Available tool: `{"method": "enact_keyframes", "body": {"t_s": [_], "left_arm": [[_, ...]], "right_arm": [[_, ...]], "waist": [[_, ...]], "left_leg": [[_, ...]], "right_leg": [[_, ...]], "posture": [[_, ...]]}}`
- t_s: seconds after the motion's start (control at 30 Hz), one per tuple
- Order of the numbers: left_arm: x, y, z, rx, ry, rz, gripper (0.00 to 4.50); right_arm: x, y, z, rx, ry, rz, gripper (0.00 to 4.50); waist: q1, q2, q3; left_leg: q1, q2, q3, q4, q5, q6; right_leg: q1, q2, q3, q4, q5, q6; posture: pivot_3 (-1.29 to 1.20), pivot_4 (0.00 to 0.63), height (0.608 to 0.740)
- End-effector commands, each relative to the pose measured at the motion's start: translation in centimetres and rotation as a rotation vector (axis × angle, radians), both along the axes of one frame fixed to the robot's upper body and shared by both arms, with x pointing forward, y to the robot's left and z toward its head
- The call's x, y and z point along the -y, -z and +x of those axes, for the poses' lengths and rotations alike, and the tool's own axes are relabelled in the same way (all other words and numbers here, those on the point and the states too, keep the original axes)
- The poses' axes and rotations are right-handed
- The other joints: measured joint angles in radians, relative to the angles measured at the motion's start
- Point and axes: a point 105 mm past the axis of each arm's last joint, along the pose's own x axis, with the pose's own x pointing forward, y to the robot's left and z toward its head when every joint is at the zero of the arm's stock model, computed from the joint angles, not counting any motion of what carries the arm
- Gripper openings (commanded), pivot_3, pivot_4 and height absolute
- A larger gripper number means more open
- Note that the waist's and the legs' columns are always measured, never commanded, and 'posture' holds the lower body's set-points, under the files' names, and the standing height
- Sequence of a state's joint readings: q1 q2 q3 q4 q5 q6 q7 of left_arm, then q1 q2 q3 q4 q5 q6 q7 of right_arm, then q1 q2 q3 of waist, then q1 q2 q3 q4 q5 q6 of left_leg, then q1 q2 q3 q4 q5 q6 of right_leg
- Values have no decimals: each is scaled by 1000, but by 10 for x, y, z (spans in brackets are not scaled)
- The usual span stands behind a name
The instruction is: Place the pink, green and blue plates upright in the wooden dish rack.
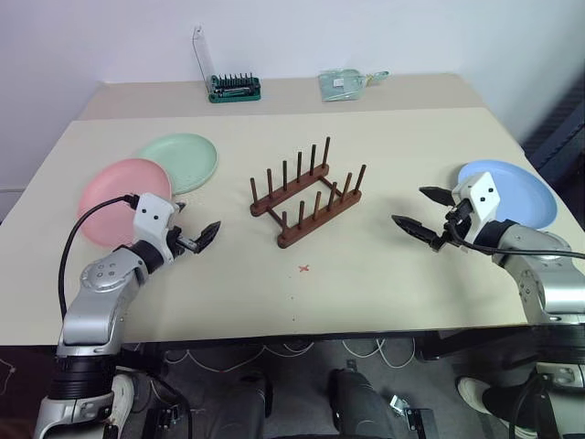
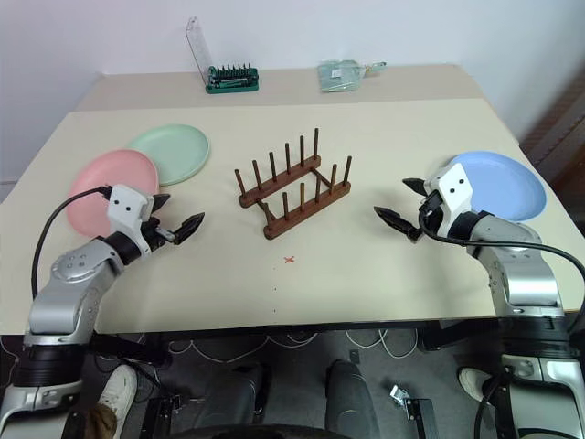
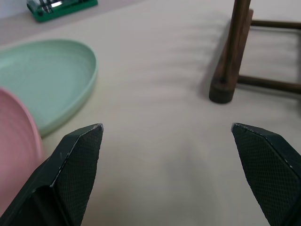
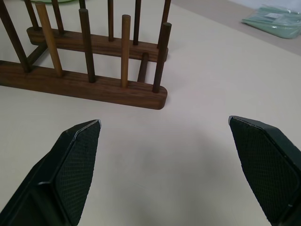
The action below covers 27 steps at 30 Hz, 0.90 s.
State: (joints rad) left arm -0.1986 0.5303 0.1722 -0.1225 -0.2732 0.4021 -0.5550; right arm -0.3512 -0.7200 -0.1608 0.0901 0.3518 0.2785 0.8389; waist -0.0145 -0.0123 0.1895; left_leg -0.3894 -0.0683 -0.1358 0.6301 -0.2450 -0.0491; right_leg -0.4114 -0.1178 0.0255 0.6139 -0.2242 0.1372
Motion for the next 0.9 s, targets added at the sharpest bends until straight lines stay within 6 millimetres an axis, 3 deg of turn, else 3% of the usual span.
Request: {"method": "enact_keyframes", "body": {"t_s": [0.03,0.27,0.5,0.67,0.77,0.9], "left_arm": [[1,-11,-2,37,12,31,4500],[2,-10,-7,38,1,38,4500],[6,-1,-14,-15,53,50,4500],[37,19,-28,-96,264,126,4500],[48,25,-26,-110,317,163,4500],[79,37,-22,-150,413,110,4500]], "right_arm": [[-8,-8,2,50,-16,4,4455],[-18,-2,11,53,-32,11,4455],[-22,6,6,44,-32,13,4455],[-27,15,-10,-19,-78,10,4455],[-29,25,-23,-67,-101,-22,4455],[-48,27,-44,-82,-137,24,4455]], "waist": [[0,0,0],[-1,0,0],[0,0,0],[1,0,0],[2,0,0],[4,0,0]], "left_leg": [[0,0,0,0,0,0],[0,0,0,0,0,0],[0,0,0,0,0,0],[0,0,0,0,0,0],[0,0,0,0,0,0],[0,0,0,0,0,0]], "right_leg": [[0,0,0,0,0,0],[0,0,0,0,0,0],[0,0,0,0,0,0],[0,0,0,0,0,0],[0,0,0,0,0,0],[0,0,0,0,0,0]], "posture": [[0,150,740],[0,150,740],[0,150,740],[0,150,740],[0,150,740],[0,150,740]]}}
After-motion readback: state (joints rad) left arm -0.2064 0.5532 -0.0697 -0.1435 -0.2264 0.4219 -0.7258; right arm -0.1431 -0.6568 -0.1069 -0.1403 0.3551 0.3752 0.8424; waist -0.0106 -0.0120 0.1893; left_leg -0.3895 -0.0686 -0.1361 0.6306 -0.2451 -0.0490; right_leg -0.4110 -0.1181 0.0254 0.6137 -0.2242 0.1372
